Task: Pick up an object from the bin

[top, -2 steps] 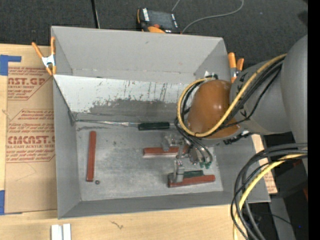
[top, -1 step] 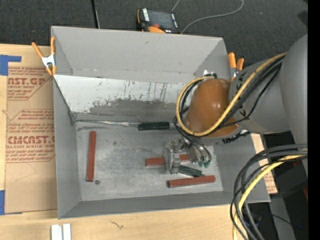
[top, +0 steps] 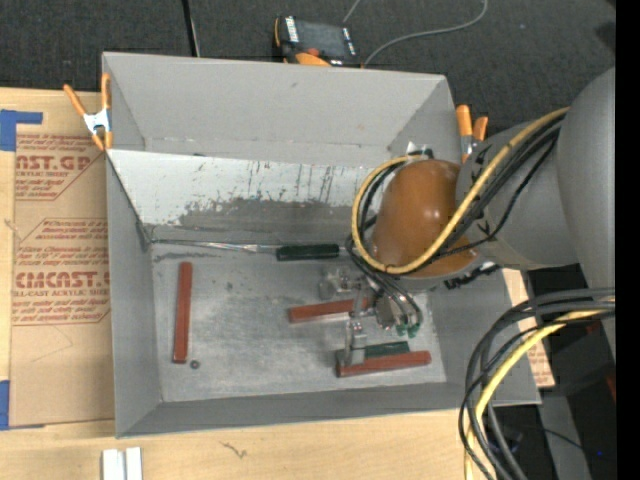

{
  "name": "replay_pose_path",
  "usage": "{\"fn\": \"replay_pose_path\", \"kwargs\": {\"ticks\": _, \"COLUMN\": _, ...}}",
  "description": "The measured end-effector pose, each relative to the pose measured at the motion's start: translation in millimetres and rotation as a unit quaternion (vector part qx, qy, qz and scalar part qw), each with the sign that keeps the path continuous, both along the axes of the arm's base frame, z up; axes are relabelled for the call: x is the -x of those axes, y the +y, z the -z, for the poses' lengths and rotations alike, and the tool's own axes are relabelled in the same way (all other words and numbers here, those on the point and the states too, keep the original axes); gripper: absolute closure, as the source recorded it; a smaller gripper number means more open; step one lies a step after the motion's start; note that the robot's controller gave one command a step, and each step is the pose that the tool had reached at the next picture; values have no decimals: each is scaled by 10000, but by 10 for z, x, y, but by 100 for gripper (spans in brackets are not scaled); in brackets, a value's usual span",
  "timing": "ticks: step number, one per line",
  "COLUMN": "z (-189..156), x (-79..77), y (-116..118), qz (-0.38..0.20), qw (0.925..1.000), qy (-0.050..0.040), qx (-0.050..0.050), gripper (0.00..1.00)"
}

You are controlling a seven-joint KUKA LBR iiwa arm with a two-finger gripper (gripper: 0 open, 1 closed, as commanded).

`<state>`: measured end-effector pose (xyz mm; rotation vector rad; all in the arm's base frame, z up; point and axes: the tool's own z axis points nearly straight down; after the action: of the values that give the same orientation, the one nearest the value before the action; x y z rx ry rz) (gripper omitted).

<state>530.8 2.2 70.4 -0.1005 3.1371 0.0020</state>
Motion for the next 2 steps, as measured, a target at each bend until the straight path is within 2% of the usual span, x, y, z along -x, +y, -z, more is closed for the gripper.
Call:
{"fn": "replay_pose_path", "kwargs": {"ticks": 1, "z": -8, "x": 1, "y": 4, "qz": -2, "qw": 10000, "qy": 10, "qx": -3, "gripper": 100}}
{"fn": "replay_pose_path", "kwargs": {"ticks": 2, "z": -1257, "x": 55, "y": -223, "qz": 187, "qw": 9998, "qy": -30, "qx": 8, "gripper": 100}}
